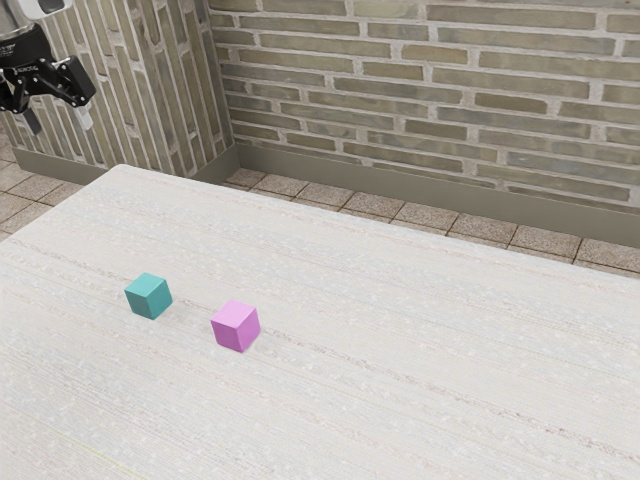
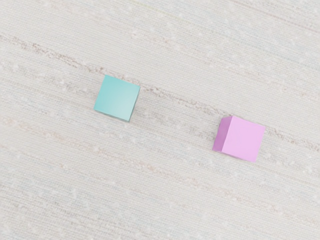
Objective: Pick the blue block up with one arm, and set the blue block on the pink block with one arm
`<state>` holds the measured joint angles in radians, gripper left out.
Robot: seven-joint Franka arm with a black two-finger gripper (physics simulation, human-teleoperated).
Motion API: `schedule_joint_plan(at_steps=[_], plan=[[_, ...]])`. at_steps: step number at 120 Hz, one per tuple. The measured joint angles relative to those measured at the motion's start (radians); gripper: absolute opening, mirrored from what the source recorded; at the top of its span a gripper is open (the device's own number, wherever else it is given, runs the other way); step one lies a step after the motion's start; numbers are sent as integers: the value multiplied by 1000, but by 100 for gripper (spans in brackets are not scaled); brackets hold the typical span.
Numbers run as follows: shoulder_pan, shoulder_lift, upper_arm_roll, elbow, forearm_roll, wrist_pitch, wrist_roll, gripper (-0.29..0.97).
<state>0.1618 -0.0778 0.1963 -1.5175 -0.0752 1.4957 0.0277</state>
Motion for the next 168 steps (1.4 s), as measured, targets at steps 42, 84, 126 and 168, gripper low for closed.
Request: schedule_joint_plan(at_steps=[42,84,126,168], plan=[[11,54,0,336,71,-113,20,68],[69,330,165,-139,-23,252,133,68],[87,442,158,-300,-92,613,281,68],[78,394,108,-360,-109,608,422,67]])
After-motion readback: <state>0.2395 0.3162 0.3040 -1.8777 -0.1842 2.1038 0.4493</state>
